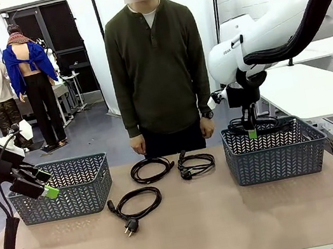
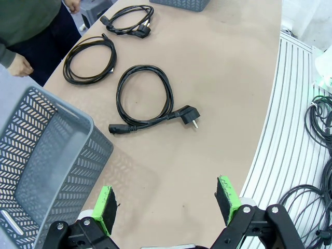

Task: Organize the cables according to human instructions.
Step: Pick up a bundle of cables and place it in the basket indicated by the human.

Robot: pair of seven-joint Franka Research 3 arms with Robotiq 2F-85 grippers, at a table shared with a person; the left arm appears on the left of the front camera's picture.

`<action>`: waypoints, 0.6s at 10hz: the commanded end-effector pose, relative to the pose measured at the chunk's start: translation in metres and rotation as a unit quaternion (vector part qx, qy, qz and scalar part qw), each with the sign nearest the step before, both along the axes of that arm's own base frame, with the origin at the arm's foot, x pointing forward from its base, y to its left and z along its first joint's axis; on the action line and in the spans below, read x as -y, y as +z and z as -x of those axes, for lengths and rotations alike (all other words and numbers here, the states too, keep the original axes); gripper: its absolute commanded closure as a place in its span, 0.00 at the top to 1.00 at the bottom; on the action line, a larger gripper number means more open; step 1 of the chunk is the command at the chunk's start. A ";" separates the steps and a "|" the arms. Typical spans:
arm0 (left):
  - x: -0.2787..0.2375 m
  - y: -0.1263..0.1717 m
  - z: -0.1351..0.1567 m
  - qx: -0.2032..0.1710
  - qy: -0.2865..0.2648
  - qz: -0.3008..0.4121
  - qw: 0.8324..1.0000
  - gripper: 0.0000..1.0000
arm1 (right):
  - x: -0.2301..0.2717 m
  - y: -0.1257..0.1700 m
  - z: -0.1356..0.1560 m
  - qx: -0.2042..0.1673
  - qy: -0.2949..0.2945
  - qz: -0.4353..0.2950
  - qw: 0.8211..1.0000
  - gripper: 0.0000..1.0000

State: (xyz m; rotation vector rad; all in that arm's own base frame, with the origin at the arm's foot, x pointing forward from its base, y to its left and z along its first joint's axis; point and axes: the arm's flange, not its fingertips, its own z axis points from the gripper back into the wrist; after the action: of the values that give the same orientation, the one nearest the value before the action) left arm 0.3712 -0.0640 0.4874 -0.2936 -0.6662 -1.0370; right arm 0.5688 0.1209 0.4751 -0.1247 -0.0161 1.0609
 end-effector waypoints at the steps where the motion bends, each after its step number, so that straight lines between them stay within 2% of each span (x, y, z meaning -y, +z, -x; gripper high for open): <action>1: -0.004 -0.001 -0.002 0.001 -0.011 0.007 1.000 1.00 | 0.000 0.000 0.000 0.000 0.000 0.000 1.000 0.00; 6: -0.004 -0.001 -0.002 0.001 -0.011 0.007 1.000 1.00 | 0.046 0.006 -0.014 -0.002 0.054 -0.029 0.998 0.00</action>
State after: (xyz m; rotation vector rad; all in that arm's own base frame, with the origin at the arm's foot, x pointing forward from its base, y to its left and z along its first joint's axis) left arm 0.3712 -0.0640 0.4874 -0.2936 -0.6662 -1.0369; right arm 0.5764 0.0858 0.4791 -0.1028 -0.0238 1.1360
